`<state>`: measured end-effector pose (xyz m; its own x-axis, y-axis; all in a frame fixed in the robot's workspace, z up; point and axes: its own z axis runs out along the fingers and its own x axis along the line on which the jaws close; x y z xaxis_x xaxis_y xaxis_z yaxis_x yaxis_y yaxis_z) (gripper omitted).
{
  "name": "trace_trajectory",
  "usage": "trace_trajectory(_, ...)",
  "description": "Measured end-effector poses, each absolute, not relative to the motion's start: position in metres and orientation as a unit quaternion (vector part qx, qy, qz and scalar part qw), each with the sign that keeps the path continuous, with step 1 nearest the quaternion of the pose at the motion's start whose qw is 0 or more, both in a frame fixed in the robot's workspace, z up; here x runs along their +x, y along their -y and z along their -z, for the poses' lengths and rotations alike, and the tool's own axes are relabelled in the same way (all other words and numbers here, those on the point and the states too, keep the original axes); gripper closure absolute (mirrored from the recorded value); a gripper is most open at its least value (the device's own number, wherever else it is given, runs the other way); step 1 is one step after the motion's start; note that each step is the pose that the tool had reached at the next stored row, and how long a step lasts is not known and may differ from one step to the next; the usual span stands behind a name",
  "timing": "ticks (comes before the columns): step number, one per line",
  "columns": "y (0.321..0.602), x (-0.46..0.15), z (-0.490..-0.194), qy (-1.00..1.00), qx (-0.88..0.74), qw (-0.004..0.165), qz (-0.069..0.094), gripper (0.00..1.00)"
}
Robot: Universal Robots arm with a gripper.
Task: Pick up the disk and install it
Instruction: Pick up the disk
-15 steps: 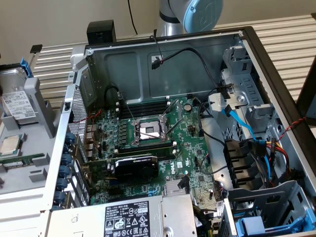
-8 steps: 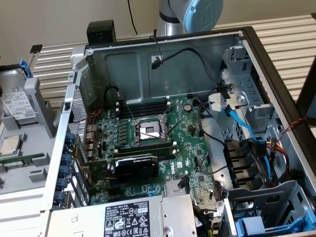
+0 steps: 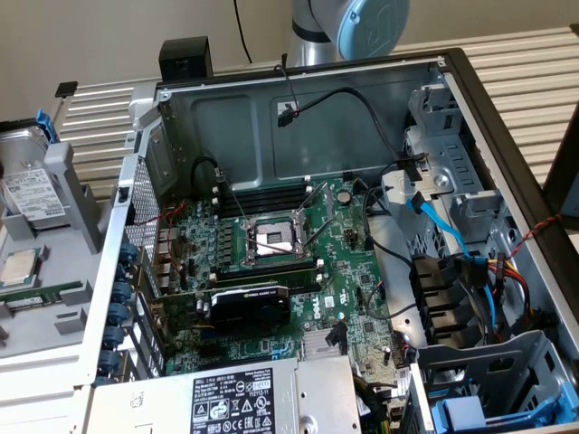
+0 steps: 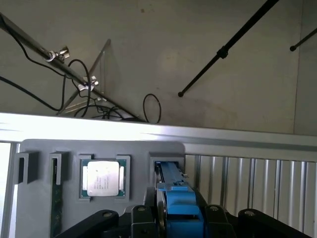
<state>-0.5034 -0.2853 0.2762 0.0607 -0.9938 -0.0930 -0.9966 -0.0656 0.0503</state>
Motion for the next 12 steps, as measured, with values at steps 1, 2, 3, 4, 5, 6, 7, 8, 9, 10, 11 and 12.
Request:
trace_trajectory(1,0.2853,-0.5034,-0.2762,-0.683,-0.728,0.014,-0.051,0.62)
trace_trajectory(2,0.2854,-0.5034,-0.2762,-0.683,-0.728,0.014,-0.051,0.62)
trace_trajectory(3,0.2853,-0.5035,-0.2762,-0.684,-0.728,0.014,-0.051,0.62)
trace_trajectory(4,0.2853,-0.5034,-0.2762,-0.684,-0.728,0.014,-0.051,0.62)
trace_trajectory(5,0.2853,-0.5035,-0.2762,-0.684,-0.728,0.014,-0.051,0.62)
trace_trajectory(6,0.2854,-0.5035,-0.2762,-0.684,-0.728,0.014,-0.051,0.62)
trace_trajectory(7,0.2854,-0.5034,-0.2762,-0.684,-0.728,0.014,-0.051,0.62)
trace_trajectory(8,0.2854,-0.5035,-0.2763,-0.684,-0.728,0.014,-0.051,0.62)
trace_trajectory(9,0.2854,-0.5035,-0.2766,-0.684,-0.728,0.014,-0.051,0.62)
trace_trajectory(10,0.2854,-0.5035,-0.2771,-0.684,-0.728,0.014,-0.051,0.62)
trace_trajectory(11,0.2854,-0.5035,-0.2775,-0.684,-0.728,0.014,-0.051,0.62)
trace_trajectory(12,0.2853,-0.5034,-0.2779,-0.684,-0.728,0.014,-0.051,0.62)
